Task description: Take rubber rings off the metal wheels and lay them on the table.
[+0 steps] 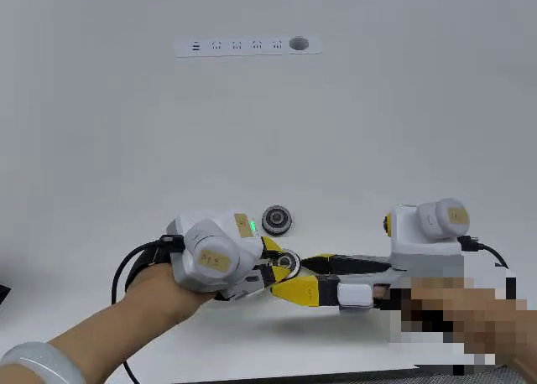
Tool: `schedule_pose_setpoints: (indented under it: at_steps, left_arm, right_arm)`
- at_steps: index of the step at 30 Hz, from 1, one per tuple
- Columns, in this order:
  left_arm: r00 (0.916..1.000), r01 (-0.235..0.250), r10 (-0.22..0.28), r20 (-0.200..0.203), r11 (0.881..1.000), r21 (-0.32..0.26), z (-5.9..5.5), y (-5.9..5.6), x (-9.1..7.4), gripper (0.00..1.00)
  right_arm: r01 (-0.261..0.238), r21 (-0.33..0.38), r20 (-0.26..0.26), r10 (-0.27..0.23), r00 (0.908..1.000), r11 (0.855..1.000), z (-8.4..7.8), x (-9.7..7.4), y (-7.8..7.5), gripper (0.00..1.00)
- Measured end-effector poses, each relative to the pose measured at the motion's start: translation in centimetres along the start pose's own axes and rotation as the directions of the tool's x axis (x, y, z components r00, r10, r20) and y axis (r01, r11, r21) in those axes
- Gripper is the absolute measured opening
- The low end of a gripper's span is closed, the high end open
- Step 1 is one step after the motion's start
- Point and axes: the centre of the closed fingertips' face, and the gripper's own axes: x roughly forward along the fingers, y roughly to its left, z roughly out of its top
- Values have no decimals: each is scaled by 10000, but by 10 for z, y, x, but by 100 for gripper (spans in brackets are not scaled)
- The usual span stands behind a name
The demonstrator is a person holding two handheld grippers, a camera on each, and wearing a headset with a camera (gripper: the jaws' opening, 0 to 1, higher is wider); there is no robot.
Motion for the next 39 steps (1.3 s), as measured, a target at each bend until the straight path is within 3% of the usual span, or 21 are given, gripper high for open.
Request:
schedule_pose_setpoints:
  at_steps: [13, 24, 39]
  left_arm:
    - [10000, 1, -1, 22, 10000, -18, 0, 0, 0, 12]
    - [10000, 12, -12, 26, 10000, -7, 0, 0, 0, 12]
    - [10000, 12, -12, 38, 10000, -16, 0, 0, 1, 12]
  right_arm:
    - [295, 88, 14, -296, 9996, 9995, 3, -3, -8, 62]
    - [1278, 9, -87, -1277, 9918, 9918, 2, -5, -31, 35]
    - [1863, 99, -160, -1861, 9824, 9824, 1, -6, -45, 18]
